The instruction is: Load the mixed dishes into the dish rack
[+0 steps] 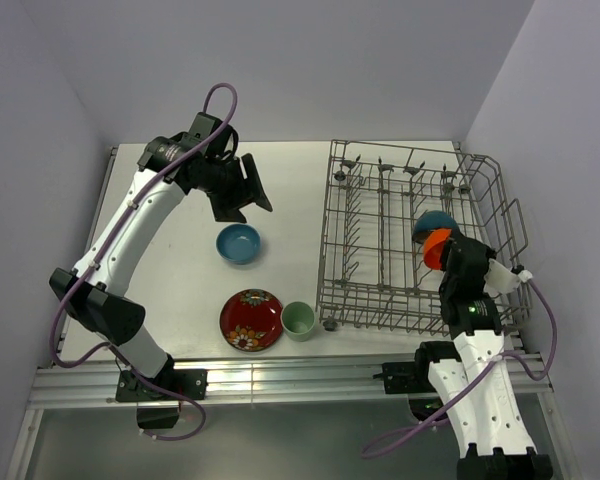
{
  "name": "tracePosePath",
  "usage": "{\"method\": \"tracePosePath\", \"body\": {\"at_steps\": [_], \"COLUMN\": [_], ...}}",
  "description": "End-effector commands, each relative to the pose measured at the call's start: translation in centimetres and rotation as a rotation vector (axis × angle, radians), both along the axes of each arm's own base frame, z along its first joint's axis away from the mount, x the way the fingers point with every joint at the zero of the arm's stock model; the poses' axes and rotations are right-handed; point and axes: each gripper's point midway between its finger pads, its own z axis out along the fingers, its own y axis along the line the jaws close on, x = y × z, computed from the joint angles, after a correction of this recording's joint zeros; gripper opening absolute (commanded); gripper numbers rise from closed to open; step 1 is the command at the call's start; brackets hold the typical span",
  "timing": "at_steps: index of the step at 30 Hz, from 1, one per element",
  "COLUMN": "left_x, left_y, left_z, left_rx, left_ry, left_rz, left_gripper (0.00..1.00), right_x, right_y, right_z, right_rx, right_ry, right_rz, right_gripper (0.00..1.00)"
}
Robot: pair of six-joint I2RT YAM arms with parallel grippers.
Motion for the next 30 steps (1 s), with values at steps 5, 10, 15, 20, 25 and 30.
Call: {"method": "tracePosePath", "body": {"at_steps": [5,10,15,20,25,30], "left_x": [-0.5,-0.8,-0.9,-0.8,-0.7,-0.5], "left_y": [-0.5,-0.2,-0.2,-0.3,-0.5,-0.9], "left_z": [1.8,1.7,1.6,1.6,1.5,1.4], "left_rx": [-0.042,-0.038,-0.036,-0.037,-0.041,-0.056], "left_ry": [-0.058,-0.054,-0.05,-0.05,-0.041,-0.035], "left_rz": [-0.048,-0.048,-0.05,-0.051,-0.052,-0.055], "left_gripper": [0.7,0.7,0.71,0.71,0.71,0.71], "right_x": [-1.5,-1.1,-0.7,-0.8,-1.2,-1.3], "right_y": [0.0,0.1,0.3,0.5,0.8,0.9], "right_z": [-2.9,-3.9,-4.5,-4.5,-4.9,-5.2], "right_rx": [0.011,0.024,0.043,0.048,0.068,0.087], "right_ry": [0.101,0.118,0.115,0.123,0.128,0.118], "right_rz": [-0.016,-0.013,-0.011,-0.008,0.002,0.0], "right_gripper": [0.05,0.08,0.1,0.24,0.27,0.28]}}
